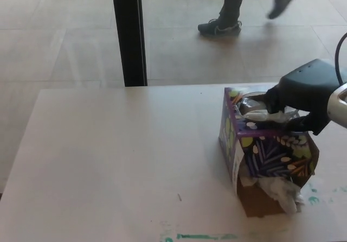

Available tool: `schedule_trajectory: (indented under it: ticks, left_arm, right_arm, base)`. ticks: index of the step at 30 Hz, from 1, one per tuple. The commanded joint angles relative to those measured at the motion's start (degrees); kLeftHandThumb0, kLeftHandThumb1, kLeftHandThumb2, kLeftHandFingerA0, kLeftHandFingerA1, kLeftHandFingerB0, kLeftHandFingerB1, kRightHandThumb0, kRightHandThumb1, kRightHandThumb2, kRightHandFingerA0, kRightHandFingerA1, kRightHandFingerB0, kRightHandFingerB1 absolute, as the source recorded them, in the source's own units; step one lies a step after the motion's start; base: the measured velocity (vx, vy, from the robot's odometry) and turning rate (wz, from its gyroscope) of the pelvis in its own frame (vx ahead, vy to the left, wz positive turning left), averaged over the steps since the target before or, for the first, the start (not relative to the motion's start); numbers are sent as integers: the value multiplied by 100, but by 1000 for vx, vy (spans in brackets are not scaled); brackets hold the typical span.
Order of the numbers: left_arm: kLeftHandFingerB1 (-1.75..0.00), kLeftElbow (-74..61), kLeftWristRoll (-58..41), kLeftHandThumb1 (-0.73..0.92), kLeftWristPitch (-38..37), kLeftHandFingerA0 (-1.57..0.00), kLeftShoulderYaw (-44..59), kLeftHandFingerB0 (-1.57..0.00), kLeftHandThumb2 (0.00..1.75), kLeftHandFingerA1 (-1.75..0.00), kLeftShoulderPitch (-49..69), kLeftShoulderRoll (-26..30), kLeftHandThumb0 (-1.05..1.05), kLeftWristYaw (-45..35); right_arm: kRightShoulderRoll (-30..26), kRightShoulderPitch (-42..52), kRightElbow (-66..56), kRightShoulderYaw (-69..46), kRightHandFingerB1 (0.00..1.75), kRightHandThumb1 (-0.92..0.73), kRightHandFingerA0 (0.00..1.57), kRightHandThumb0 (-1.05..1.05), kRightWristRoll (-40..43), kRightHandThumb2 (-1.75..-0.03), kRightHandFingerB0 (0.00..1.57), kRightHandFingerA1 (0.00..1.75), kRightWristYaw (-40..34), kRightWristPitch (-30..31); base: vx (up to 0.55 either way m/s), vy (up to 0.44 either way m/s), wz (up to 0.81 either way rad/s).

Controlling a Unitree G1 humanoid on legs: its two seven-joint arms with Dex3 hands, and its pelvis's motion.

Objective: The robot uses its right hand to pull out a tissue from the tissue box kept in the middle of the desk and put it on the right side

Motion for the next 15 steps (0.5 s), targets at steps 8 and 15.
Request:
schedule_trajectory:
  ticks: [8,15]
  left_arm:
    - [-109,-91,0,92,-342,-85,51,-65,84,-115,125,107,-93,-59]
    - [-109,-81,-34,92,-372,-79,85,-64,75,-114,172,65,-96,-45]
  right_arm:
    - [-192,978,352,-437,94,-71,87,-35,-824,-67,78,166,-3576,-1501]
    - [-291,781,465,-410,108,-53,97,-27,-1077,-76,85,166,-3876,-1612]
  base:
    - [0,0,0]
    - [0,0,0]
